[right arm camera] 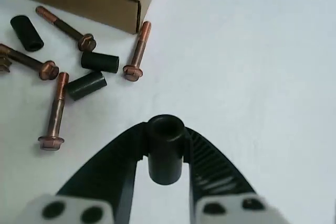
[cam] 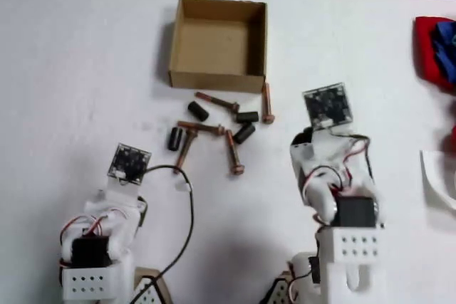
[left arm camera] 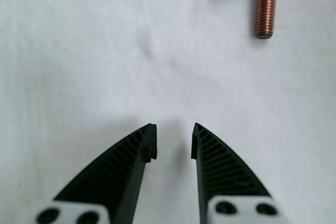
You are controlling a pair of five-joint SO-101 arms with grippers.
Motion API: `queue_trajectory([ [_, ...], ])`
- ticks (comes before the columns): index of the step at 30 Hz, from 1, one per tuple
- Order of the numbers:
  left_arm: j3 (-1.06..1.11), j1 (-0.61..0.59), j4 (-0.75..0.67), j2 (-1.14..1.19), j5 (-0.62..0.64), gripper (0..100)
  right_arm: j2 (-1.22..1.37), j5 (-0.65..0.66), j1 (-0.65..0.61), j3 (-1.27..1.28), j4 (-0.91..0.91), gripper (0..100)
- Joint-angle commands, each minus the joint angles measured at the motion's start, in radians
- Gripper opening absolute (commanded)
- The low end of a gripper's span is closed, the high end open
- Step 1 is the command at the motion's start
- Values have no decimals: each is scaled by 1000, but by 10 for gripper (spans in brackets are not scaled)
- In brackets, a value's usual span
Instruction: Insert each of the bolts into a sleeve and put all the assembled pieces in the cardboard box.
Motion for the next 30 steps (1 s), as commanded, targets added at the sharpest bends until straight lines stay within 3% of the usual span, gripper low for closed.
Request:
queue_trajectory([
  [1,21,2,-18,-28,-14,135,153,15,-35,9,-142,21],
  [6,19,-20,-196,-28,-86,136,602,15,-73,-150,-154,21],
  [10,19,-74,-353,-28,-144,136,977,14,-77,-428,31,21],
  [15,16,-87,-417,-26,-144,154,1287,17,-71,-726,239,21],
  [19,-15,-86,-394,-23,-95,219,1374,17,-79,-829,294,22],
  [26,-45,-78,-342,-21,-21,221,1408,17,-93,-844,300,144],
  [30,-48,-78,-299,-21,-18,221,1399,15,-87,-845,352,152],
])
